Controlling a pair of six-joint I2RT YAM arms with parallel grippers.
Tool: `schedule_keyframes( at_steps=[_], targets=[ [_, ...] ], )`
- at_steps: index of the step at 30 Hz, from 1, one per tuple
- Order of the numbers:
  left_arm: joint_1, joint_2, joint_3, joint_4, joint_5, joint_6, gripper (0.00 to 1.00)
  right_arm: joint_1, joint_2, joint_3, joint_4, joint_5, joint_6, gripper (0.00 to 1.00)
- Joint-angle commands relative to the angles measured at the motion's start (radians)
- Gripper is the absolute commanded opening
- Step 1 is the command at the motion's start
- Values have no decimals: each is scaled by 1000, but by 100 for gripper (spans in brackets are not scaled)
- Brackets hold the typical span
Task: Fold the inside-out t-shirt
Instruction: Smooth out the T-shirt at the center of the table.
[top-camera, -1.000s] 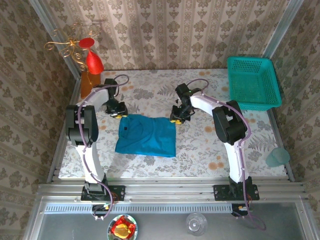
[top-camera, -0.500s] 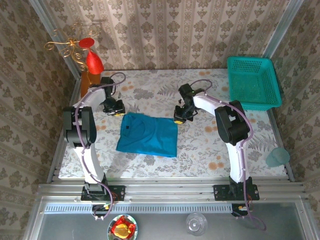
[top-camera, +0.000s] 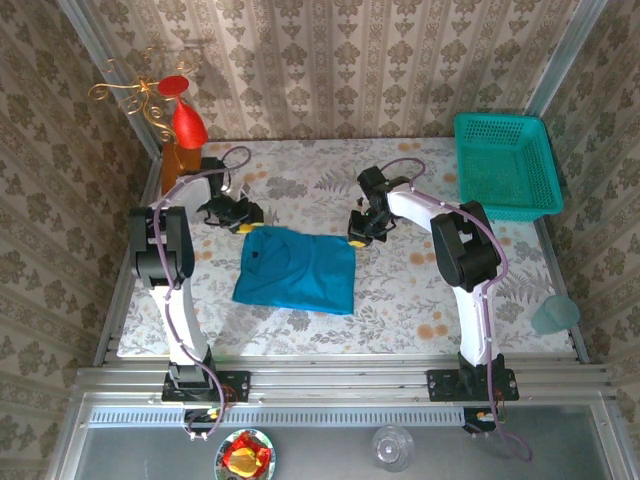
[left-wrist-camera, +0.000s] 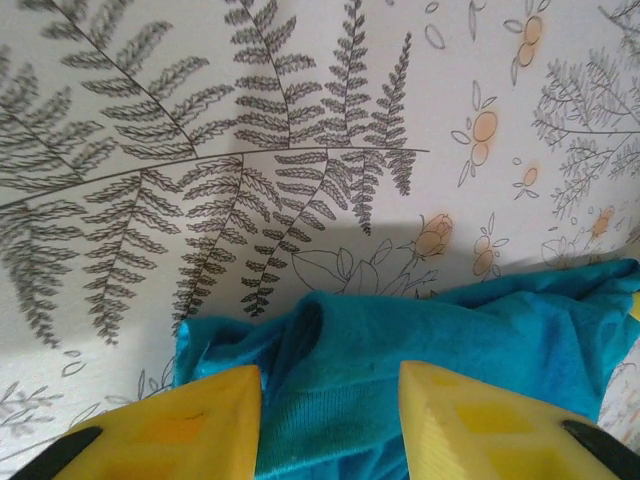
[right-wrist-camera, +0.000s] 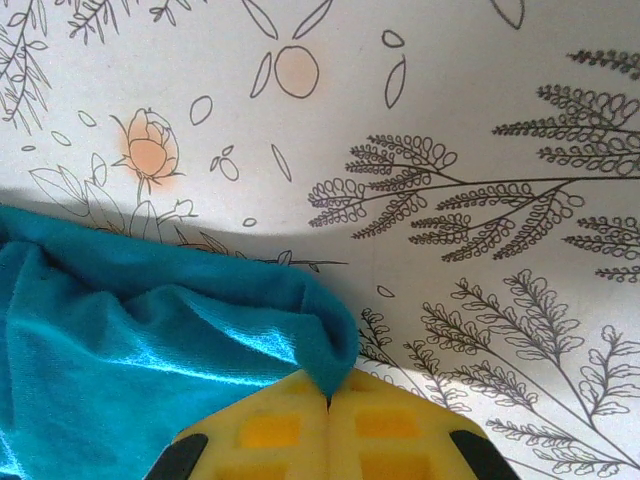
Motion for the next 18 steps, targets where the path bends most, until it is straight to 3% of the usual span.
schedule_keyframes(
  at_steps=[1,5,13,18],
  targets=[
    [5,14,0,2,56,19,42,-5,-37,6,-37,29,-19,0],
    [5,22,-2,-9,60,32,36,-5,-37,4,-37,31,-17,0],
    [5,-20,-3,-14,-55,44,3,-6,-51,-9,-38,45,-16,0],
    [5,-44,18,-44,-197,49,0,-12,-80,-39,-58,102,-18,0]
  ],
)
